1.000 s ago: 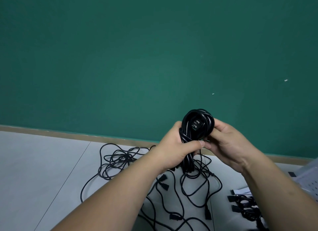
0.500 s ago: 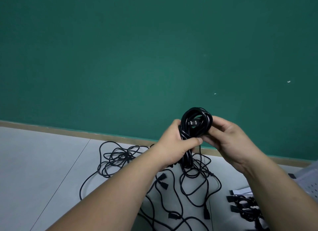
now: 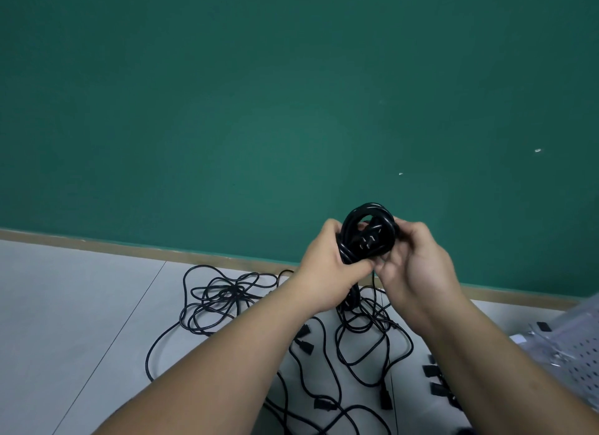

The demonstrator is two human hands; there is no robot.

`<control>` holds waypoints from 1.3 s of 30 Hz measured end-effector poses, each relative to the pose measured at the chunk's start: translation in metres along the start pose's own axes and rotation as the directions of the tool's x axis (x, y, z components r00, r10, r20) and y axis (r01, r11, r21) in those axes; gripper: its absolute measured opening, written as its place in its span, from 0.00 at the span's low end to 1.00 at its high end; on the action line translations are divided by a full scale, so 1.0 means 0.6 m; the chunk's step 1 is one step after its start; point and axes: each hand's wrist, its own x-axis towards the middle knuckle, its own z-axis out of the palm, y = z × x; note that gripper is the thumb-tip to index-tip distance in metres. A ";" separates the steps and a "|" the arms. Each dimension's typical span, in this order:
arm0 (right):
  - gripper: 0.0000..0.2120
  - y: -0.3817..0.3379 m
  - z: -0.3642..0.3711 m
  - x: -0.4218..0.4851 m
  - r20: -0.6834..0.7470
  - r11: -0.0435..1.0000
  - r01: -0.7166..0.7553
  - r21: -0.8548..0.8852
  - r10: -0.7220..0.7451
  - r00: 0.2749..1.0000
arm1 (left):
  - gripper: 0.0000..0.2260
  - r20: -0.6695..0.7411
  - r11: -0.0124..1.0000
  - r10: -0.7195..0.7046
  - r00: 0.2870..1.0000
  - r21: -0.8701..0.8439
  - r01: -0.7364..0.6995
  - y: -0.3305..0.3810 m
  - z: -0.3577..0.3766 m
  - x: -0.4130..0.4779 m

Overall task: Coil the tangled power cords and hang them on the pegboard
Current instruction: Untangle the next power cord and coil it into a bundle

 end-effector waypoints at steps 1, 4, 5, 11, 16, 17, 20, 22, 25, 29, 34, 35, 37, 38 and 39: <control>0.14 0.000 0.003 -0.002 -0.020 0.998 0.025 -0.051 -0.026 0.999 | 0.19 -0.007 1.000 0.009 1.000 -0.002 -0.009 0.001 0.003 -0.001; 0.14 -0.006 0.019 -0.015 0.010 0.984 0.064 -0.165 -0.063 0.998 | 0.18 -0.070 0.999 0.025 0.997 -0.029 -0.027 0.004 0.005 -0.001; 0.15 -0.007 0.021 -0.017 0.046 0.977 0.073 -0.200 -0.065 0.997 | 0.17 -0.095 0.999 0.028 0.995 -0.025 -0.030 0.006 0.006 0.000; 0.09 0.007 0.015 -0.048 0.151 0.454 0.520 -0.723 -0.631 0.761 | 0.14 -0.214 1.000 0.016 0.977 -0.018 -0.020 0.008 0.006 0.005; 0.04 -0.003 0.005 -0.045 0.412 0.135 0.592 -0.794 -0.597 0.689 | 0.14 -0.234 0.999 -0.025 0.972 0.025 0.032 -0.001 0.008 0.008; 0.06 -0.003 0.003 -0.041 0.410 0.118 0.571 -0.813 -0.581 0.703 | 0.14 -0.229 0.997 -0.025 0.973 0.059 0.040 -0.003 0.007 0.010; 0.14 -0.002 -0.004 -0.035 0.384 0.073 0.495 -0.866 -0.538 0.750 | 0.14 -0.204 0.983 0.010 0.979 0.183 0.028 -0.007 0.006 0.007; 0.16 -0.002 -0.005 -0.033 0.361 0.038 0.442 -0.896 -0.518 0.775 | 0.13 -0.188 0.973 0.048 0.981 0.231 -0.003 -0.006 0.007 0.002; 0.18 -0.001 -0.003 -0.033 0.325 -0.014 0.374 -0.927 -0.525 0.787 | 0.12 -0.185 0.947 0.111 0.976 0.317 -0.048 -0.005 0.009 -0.002; 0.14 -0.001 0.000 -0.033 0.304 -0.020 0.353 -0.935 -0.557 0.773 | 0.13 -0.205 0.899 0.195 0.959 0.429 -0.091 -0.009 0.013 -0.002; 0.12 -0.004 -0.004 -0.031 0.134 0.269 0.308 -0.912 -0.515 0.847 | 0.15 -0.155 0.829 0.261 0.953 0.542 -0.139 -0.009 0.017 -0.007; 0.12 -0.003 -0.005 -0.030 0.126 0.302 0.312 -0.901 -0.507 0.853 | 0.15 -0.143 0.825 0.257 0.956 0.547 -0.141 -0.009 0.017 -0.007; 0.12 -0.002 -0.007 -0.026 0.153 0.299 0.333 -0.895 -0.495 0.855 | 0.15 -0.124 0.860 0.200 0.972 0.498 -0.113 -0.010 0.015 -0.005; 0.13 -0.002 -0.009 -0.024 0.176 0.287 0.344 -0.894 -0.481 0.859 | 0.14 -0.115 0.895 0.147 0.983 0.439 -0.082 -0.009 0.013 -0.003; 0.14 -0.003 -0.010 -0.022 0.199 0.288 0.358 -0.888 -0.460 0.865 | 0.13 -0.108 0.927 0.086 0.990 0.373 -0.040 -0.009 0.011 0.000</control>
